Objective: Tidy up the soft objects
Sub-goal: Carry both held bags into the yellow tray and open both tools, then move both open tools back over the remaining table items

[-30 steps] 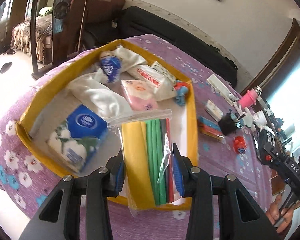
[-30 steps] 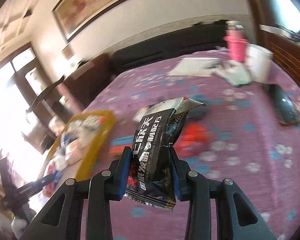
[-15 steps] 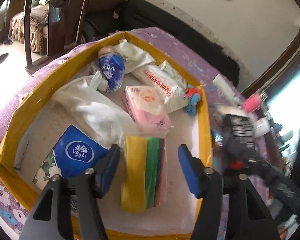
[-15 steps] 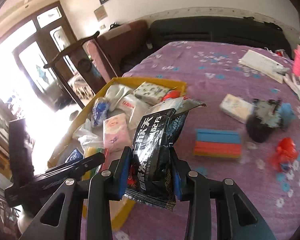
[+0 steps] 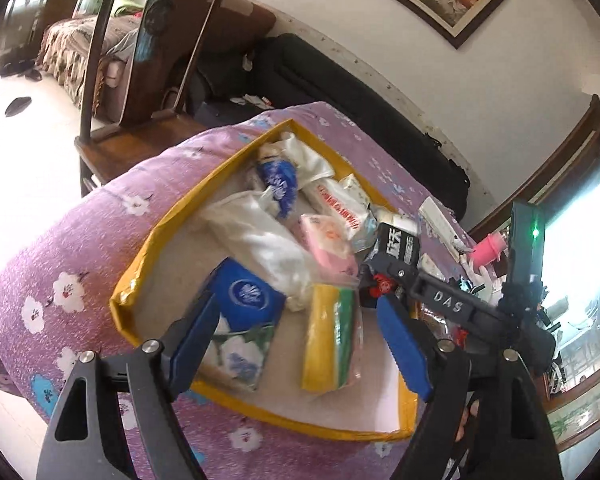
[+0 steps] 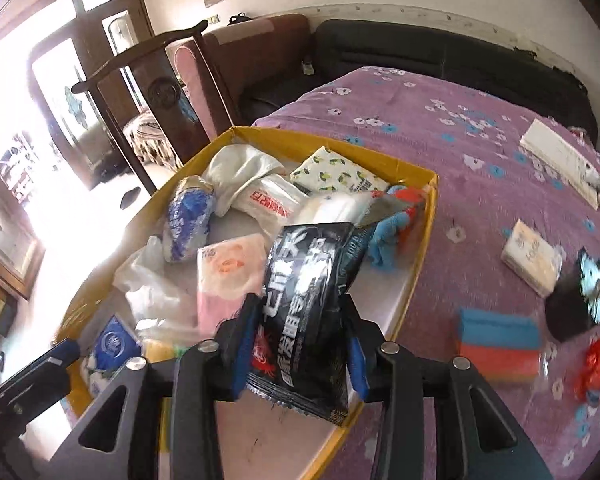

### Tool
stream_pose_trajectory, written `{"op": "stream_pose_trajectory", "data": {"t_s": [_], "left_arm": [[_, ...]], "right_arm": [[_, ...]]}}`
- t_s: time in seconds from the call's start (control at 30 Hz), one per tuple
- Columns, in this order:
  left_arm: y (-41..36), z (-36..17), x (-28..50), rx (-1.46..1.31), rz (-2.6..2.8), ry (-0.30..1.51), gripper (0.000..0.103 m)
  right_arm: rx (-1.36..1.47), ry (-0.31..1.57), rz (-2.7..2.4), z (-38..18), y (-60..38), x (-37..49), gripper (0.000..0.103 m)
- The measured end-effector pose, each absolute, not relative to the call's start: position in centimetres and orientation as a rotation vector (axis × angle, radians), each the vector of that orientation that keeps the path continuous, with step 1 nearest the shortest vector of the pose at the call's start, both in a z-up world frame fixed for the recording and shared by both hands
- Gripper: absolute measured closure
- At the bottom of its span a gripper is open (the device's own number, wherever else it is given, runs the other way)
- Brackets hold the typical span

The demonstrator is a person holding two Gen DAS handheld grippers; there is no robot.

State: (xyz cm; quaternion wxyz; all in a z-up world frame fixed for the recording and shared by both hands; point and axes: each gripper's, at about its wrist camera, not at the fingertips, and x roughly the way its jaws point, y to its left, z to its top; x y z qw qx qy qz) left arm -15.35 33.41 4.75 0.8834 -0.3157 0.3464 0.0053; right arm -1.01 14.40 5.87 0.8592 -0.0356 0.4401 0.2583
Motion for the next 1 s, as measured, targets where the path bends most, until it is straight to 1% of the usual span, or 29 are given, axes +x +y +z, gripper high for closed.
{"op": "stream_pose_trajectory", "data": {"t_s": [0.03,0.1,0.13,0.27,0.37,0.5,0.63,0.83,1.0], "left_arm": [[33.6,4.7,-15.5,-0.665,0.013,0.723,0.023],[33.9,4.5,-15.7,-0.673,0.016,0.720,0.023],[34.1,4.5,-15.7,-0.675,0.019,0.716,0.023],[34.4,4.7,-16.0,-0.692,0.025,0.702,0.023],[34.1,4.8,-16.0,-0.695,0.021,0.697,0.023],[33.6,4.8,-16.0,-0.687,0.015,0.708,0.023],[33.6,5.0,-16.6,-0.681,0.021,0.706,0.023],[34.8,5.9,-18.0,-0.715,0.044,0.657,0.023],[36.0,6.4,-19.1,-0.742,0.083,0.607,0.023]], "right_arm": [[-0.073,0.926,0.542,5.9,14.4,-1.0,0.042],[-0.048,0.919,0.549,6.3,13.8,-1.0,0.035],[-0.033,0.912,0.548,6.7,13.4,-1.0,0.034],[0.054,0.864,0.528,8.3,11.1,-0.9,0.034],[0.167,0.904,0.614,8.6,10.6,-0.3,0.034],[0.238,0.996,0.684,6.9,12.0,1.3,0.034],[0.233,1.026,0.655,5.6,12.5,2.3,0.034],[0.291,1.036,0.791,6.7,11.9,-0.6,0.034],[0.371,1.174,1.102,6.0,14.4,-4.1,0.034]]}}
